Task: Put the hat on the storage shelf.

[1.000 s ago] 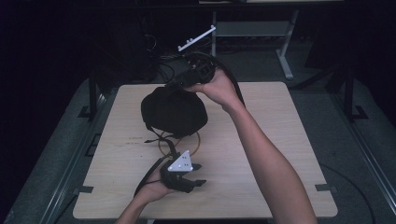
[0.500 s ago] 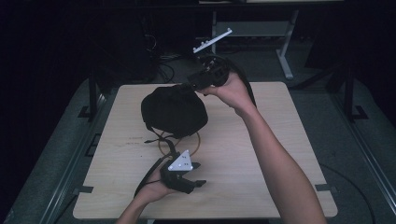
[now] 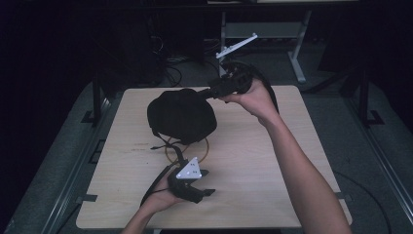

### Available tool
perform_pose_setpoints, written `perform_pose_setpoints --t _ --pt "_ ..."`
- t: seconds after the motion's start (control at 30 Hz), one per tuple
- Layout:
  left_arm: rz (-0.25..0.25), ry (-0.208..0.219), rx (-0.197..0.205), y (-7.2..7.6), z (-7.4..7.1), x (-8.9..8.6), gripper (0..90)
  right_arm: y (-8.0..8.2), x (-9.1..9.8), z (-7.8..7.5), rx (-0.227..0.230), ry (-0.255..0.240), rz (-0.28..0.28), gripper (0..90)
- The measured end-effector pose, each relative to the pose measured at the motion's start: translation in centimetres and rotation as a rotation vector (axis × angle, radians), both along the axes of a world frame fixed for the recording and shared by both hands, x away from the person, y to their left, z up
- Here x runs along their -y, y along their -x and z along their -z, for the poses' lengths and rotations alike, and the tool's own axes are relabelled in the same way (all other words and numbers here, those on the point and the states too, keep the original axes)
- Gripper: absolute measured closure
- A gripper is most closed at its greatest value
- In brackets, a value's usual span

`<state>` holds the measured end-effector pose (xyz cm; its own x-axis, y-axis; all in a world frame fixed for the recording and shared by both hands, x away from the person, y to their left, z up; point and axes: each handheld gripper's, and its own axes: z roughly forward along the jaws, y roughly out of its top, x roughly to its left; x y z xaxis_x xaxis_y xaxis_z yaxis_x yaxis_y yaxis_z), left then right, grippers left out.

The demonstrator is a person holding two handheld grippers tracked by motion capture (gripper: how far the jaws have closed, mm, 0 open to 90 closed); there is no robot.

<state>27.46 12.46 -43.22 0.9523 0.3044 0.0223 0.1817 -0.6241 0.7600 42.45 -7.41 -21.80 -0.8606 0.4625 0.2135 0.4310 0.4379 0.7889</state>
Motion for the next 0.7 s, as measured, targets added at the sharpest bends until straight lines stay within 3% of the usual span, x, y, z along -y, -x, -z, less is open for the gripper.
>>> perform_pose_setpoints --t 0.23,0.7 --pt "-0.01 0.005 -0.004 0.0 0.1 0.1 34.6 0.5 1.8 0.1 0.006 -0.004 0.016 28.4" --pt "-0.012 -0.025 -0.004 0.0 0.4 0.4 33.2 1.7 5.8 0.9 0.017 -0.005 0.056 26.3"
